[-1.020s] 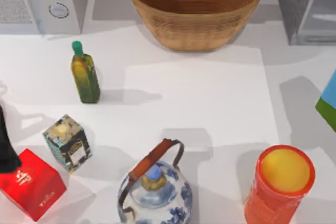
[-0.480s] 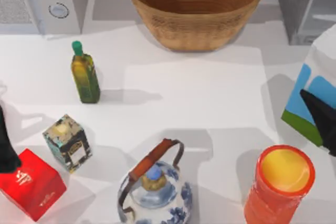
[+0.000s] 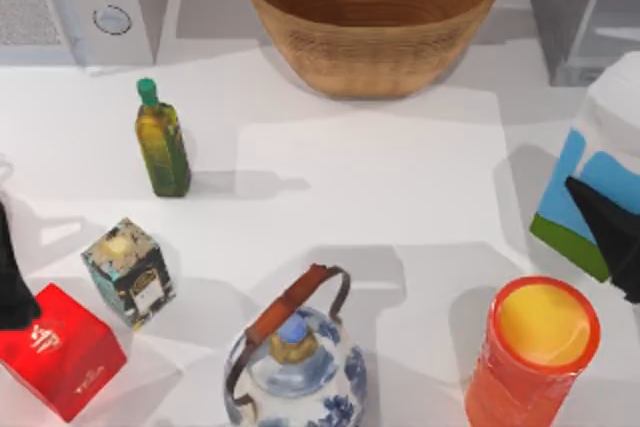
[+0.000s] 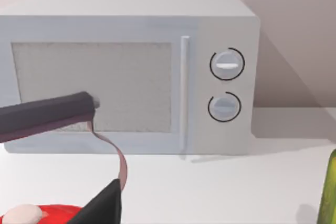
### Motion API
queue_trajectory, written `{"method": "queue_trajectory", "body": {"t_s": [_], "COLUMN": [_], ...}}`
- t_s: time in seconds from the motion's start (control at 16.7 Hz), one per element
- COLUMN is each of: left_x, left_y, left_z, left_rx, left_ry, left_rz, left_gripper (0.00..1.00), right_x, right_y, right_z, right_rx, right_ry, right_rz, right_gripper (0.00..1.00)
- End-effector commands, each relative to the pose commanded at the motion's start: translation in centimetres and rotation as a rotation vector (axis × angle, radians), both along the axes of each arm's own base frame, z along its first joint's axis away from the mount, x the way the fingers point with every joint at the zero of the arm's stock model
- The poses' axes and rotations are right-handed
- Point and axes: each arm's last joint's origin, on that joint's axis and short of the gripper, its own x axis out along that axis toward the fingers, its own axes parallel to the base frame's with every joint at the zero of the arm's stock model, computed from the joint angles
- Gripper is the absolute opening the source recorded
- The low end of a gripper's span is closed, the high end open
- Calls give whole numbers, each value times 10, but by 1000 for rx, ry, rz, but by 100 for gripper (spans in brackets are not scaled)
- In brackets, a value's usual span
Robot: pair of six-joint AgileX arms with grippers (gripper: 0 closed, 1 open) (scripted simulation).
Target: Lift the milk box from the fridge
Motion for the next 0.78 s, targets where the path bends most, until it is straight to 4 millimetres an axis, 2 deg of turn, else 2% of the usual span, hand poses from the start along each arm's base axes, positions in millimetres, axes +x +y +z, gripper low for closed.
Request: {"method": "queue_trajectory", "body": {"t_s": [0.3,0.54,0.78], "left_x": [0,0,0], "left_y": [0,0,0], "left_z": [0,0,0], "left_rx": [0,0,0], "left_ry": [0,0,0], "left_rz": [0,0,0], "left_gripper": [100,100,100], "right_x": [15,34,40], "right_y": [4,23,37], "right_z": [-8,-25,-36], "right_rx": [16,9,-2], "right_ry": [3,-1,-7], "right_rz": [-26,-15,-2], "right_gripper": [0,0,0]}}
